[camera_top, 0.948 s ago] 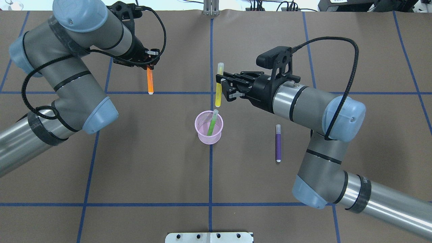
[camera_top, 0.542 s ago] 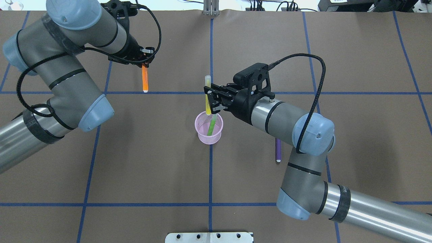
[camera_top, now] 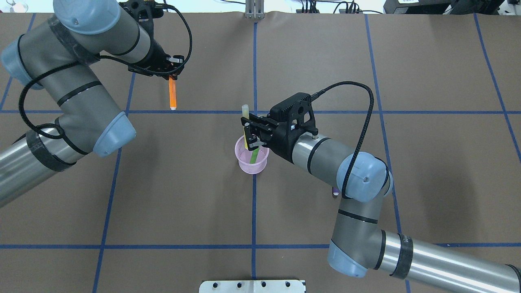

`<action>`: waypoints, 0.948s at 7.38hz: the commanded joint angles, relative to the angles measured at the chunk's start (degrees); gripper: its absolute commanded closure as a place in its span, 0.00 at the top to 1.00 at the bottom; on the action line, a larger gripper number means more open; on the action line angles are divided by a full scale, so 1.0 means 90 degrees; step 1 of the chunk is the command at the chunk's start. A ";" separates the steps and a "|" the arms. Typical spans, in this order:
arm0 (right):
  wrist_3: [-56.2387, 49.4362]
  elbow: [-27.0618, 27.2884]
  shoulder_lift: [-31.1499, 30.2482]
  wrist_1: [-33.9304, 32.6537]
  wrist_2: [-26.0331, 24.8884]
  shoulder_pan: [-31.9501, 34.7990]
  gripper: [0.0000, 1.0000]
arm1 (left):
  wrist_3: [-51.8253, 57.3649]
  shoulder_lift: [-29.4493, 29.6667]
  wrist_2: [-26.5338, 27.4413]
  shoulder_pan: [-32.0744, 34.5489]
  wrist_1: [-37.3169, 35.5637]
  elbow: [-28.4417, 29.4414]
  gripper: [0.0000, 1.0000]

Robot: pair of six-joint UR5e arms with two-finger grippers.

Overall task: Collect pens into pen holder
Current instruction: 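Lower the yellow marker into the cup with the right gripper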

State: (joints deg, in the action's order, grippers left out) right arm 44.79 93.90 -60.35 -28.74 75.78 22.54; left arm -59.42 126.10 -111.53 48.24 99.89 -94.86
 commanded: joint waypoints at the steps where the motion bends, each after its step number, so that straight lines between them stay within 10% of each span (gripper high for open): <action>1: -0.0016 -0.0033 -0.0061 0.0009 -0.0012 -0.0082 0.73 | 0.0010 0.0003 0.0000 0.0002 0.0005 0.0023 0.00; 2: -0.0016 -0.0033 -0.0071 0.0019 -0.0041 -0.0131 0.98 | 0.0010 0.0003 0.0000 0.0002 0.0005 0.0023 0.00; 7: 0.0440 0.0579 -0.0081 -0.1010 0.0027 0.0024 0.99 | 0.0000 0.0013 0.0242 0.0060 0.0937 -0.0007 0.00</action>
State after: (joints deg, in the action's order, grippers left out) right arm 46.36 96.38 -60.90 -32.35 75.80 22.04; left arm -59.40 126.34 -110.96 48.74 103.47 -94.86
